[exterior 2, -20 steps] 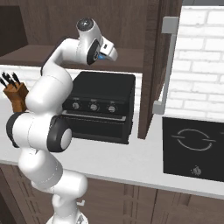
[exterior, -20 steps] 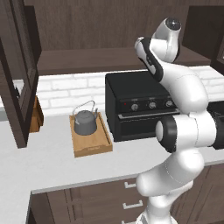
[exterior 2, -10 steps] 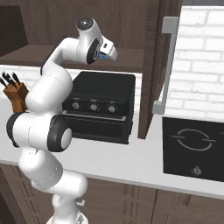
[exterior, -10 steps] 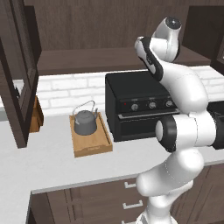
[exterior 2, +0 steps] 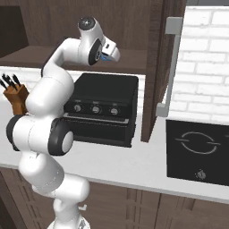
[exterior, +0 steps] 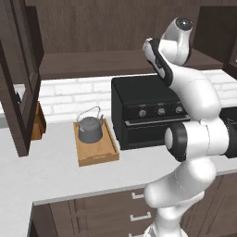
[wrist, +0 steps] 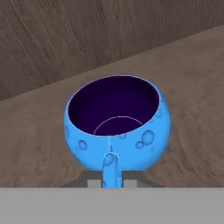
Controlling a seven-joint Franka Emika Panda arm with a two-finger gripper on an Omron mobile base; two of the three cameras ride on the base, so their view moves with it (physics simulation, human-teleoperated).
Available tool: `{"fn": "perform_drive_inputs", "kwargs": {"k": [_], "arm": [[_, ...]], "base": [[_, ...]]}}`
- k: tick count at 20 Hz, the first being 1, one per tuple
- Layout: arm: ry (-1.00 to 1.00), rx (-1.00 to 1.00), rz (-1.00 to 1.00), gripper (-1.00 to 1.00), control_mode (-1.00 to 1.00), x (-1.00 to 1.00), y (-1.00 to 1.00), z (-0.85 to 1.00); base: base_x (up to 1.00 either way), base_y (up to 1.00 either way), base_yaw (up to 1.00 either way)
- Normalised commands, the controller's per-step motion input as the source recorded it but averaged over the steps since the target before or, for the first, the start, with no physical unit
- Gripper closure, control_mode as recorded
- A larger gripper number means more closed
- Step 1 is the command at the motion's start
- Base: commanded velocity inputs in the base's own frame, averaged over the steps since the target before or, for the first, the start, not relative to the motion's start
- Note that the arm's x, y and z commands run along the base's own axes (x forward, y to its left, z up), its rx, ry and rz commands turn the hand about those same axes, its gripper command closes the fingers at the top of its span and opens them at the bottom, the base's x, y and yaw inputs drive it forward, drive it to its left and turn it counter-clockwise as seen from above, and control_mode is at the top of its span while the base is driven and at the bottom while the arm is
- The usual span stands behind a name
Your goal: Pick the kettle from the counter and place it on the tray. Then pick the mug from the cabinet and place it on the tray. Then close the cabinet doors.
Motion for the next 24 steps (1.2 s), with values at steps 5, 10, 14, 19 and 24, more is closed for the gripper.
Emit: {"fn": "perform_drive_inputs", "kwargs": {"k": [5, 10, 14, 19, 24], "arm": [[-0.06, 0.00, 0.08, 1.00, -1.00, -0.69, 0.00, 0.00], [-0.15, 0.00, 0.19, 1.00, -1.00, -1.00, 0.01, 0.00], [-0.13, 0.00, 0.27, 1.00, -1.00, -1.00, 0.13, 0.00], [-0.02, -0.02, 0.41, 1.00, -1.00, -1.00, 0.25, 0.00], [0.00, -0.09, 0.52, 1.00, -1.00, -0.97, 0.52, 0.00]], "base": [[0.00, 0.00, 0.00], [0.00, 0.00, 0.00], [0.00, 0.00, 0.00], [0.00, 0.00, 0.00], [0.00, 0.00, 0.00]]}}
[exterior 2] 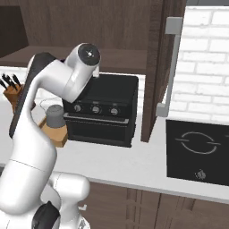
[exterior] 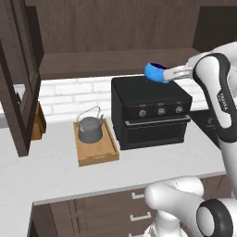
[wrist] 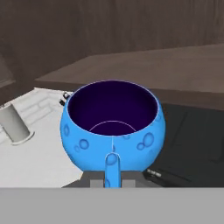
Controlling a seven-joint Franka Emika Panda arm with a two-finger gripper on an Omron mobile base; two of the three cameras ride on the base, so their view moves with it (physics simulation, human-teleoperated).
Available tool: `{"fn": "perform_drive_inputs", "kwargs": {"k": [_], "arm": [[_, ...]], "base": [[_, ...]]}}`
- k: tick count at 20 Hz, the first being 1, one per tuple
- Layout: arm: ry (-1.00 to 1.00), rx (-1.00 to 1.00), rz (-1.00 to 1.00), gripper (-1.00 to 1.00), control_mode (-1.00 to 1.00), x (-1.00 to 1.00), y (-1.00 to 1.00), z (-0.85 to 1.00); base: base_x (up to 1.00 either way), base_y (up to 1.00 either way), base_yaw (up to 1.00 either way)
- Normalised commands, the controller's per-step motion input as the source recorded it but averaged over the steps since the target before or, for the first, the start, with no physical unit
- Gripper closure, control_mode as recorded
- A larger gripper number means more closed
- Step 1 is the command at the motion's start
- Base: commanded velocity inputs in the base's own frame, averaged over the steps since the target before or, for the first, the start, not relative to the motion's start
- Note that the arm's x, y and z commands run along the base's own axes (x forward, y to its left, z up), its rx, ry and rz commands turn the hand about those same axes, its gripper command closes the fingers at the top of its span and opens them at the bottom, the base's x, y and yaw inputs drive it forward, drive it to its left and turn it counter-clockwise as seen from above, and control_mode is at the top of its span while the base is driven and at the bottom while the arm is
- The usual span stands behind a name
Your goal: Pick the kettle from the counter and place it on the tray. Then pick the mug from the cabinet and place it on the tray. Then close the cabinet doors.
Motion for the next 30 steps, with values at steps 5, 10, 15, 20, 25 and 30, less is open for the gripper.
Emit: {"fn": "perform_drive_inputs", "kwargs": {"k": [5, 10, 15, 20, 25, 30], "arm": [[0.00, -0.11, 0.52, 1.00, -1.00, -0.79, 0.63, -0.08], [0.03, -0.11, 0.22, 1.00, -1.00, -0.27, 0.39, -0.33], [0.02, 0.00, 0.01, 1.00, -1.00, 0.00, 0.09, -0.22], [0.00, -0.06, 0.00, 1.00, -1.00, 0.00, 0.55, -0.75], [-0.01, -0.17, -0.01, 1.00, -1.00, 0.07, 0.63, -0.87], [0.00, -0.14, -0.02, 1.00, -1.00, 0.19, 0.37, -0.75]], "base": [[0.00, 0.00, 0.00], [0.00, 0.00, 0.00], [0.00, 0.00, 0.00], [0.00, 0.00, 0.00], [0.00, 0.00, 0.00], [0.00, 0.00, 0.00]]}}
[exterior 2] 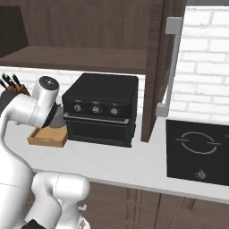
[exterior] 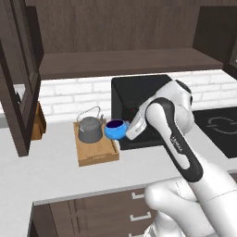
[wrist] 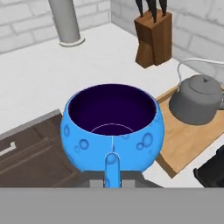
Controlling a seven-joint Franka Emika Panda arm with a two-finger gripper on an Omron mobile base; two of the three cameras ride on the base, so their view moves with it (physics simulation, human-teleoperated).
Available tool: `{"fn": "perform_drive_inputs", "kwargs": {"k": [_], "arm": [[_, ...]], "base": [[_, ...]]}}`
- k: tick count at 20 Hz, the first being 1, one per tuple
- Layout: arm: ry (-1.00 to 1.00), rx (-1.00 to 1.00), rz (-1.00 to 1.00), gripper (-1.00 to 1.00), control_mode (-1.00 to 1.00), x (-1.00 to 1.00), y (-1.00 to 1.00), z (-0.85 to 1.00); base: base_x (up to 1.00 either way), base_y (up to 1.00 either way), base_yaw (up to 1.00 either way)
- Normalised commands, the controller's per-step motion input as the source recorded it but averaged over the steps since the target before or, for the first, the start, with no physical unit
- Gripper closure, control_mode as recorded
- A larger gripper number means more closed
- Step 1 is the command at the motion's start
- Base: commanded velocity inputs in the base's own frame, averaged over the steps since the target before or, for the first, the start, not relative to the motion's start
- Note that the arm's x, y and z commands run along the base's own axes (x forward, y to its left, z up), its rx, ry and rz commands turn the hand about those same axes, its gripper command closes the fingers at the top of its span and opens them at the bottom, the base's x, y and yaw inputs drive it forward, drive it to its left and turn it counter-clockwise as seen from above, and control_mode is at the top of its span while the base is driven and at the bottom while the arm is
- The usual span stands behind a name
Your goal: Pick the kettle from the counter and place it on the tray. Then pick the mug from the cabinet and place it on the tray. Then close the cabinet doors.
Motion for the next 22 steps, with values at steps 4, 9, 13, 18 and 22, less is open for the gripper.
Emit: {"fn": "perform_drive_inputs", "kwargs": {"k": [4, 9, 13, 18, 22], "arm": [[-0.01, -0.05, -0.05, 1.00, -1.00, 0.40, 0.05, -0.55], [0.00, 0.00, -0.08, 1.00, -1.00, 0.42, 0.01, -0.40], [0.00, 0.01, -0.05, 1.00, -1.00, 0.45, 0.11, -0.18], [0.00, 0.00, -0.04, 1.00, -1.00, 0.51, 0.15, -0.14], [0.00, 0.00, -0.03, 1.00, -1.00, 0.34, 0.26, -0.21]], "base": [[0.00, 0.00, 0.00], [0.00, 0.00, 0.00], [0.00, 0.00, 0.00], [0.00, 0.00, 0.00], [0.00, 0.00, 0.00]]}}
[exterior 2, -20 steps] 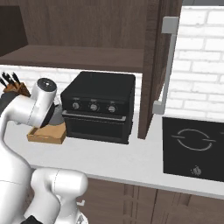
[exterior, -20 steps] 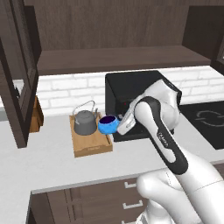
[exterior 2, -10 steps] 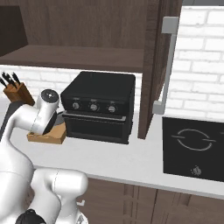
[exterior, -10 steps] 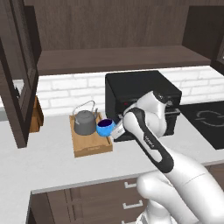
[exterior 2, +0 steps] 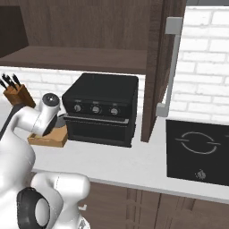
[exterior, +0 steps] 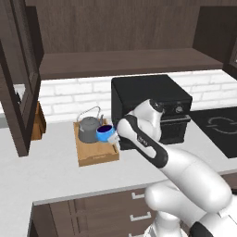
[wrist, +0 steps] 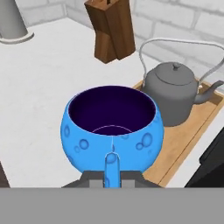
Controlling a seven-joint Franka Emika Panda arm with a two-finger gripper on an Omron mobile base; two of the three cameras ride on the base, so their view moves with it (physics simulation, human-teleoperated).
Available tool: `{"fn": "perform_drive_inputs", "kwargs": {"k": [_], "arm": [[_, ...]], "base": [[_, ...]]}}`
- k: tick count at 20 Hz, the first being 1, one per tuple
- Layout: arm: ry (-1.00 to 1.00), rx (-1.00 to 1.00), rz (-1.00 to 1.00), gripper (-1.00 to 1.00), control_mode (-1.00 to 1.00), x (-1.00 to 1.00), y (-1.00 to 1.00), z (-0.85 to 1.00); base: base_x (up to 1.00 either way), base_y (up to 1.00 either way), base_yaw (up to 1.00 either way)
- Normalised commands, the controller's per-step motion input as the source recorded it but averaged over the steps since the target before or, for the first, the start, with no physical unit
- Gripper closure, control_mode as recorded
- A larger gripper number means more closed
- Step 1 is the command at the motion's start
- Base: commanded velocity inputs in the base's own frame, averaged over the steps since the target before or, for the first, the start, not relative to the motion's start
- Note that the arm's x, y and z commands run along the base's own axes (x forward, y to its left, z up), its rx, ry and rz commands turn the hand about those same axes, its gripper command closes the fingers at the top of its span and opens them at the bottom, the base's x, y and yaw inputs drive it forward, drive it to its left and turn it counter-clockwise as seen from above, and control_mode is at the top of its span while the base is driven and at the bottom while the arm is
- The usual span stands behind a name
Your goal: Pick the kettle from the counter and place it on the tray. Then pick the mug from the cabinet and place it on the tray. Then close the cabinet doors.
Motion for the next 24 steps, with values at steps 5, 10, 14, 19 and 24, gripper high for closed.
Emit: {"fn": "perform_drive_inputs", "kwargs": {"k": [5, 10, 14, 19, 24], "arm": [[0.01, 0.00, 0.00, 1.00, -1.00, 0.06, 0.17, -0.38], [0.00, 0.00, 0.00, 1.00, -1.00, 0.04, 0.03, -0.34], [0.00, 0.00, 0.00, 1.00, -1.00, 0.16, 0.01, -0.32], [0.00, 0.00, 0.00, 1.00, -1.00, -0.12, 0.02, -0.29], [0.00, 0.00, 0.00, 1.00, -1.00, -0.21, 0.11, -0.35]], "base": [[0.00, 0.00, 0.00], [0.00, 0.00, 0.00], [0.00, 0.00, 0.00], [0.00, 0.00, 0.00], [0.00, 0.00, 0.00]]}}
